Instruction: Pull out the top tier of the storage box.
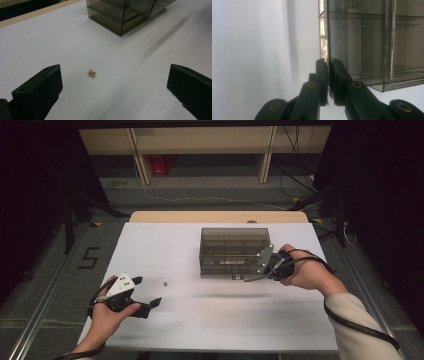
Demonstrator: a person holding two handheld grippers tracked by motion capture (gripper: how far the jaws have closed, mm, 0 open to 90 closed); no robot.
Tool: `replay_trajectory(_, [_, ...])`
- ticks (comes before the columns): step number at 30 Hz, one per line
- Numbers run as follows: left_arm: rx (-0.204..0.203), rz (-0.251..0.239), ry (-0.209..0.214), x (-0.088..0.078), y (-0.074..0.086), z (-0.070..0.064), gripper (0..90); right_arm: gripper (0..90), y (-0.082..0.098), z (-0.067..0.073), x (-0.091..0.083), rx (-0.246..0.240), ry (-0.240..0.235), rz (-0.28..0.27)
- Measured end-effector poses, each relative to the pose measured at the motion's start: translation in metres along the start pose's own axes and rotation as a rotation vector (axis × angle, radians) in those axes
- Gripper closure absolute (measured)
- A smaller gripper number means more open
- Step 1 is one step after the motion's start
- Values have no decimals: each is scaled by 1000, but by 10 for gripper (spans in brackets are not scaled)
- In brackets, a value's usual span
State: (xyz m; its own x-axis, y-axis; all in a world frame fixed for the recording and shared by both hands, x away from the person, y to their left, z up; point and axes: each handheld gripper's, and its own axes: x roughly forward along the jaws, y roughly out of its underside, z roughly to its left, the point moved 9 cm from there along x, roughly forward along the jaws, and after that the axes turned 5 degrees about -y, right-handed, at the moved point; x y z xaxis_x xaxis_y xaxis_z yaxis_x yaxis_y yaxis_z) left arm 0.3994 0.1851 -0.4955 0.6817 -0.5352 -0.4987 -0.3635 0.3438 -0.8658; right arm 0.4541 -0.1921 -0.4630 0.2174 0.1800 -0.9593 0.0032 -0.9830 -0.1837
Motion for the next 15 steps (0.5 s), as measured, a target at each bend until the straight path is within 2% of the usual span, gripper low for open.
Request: replay_trajectory(15, [0,-1,0,0,0,0,0,853,0,6,0,0,5,-6])
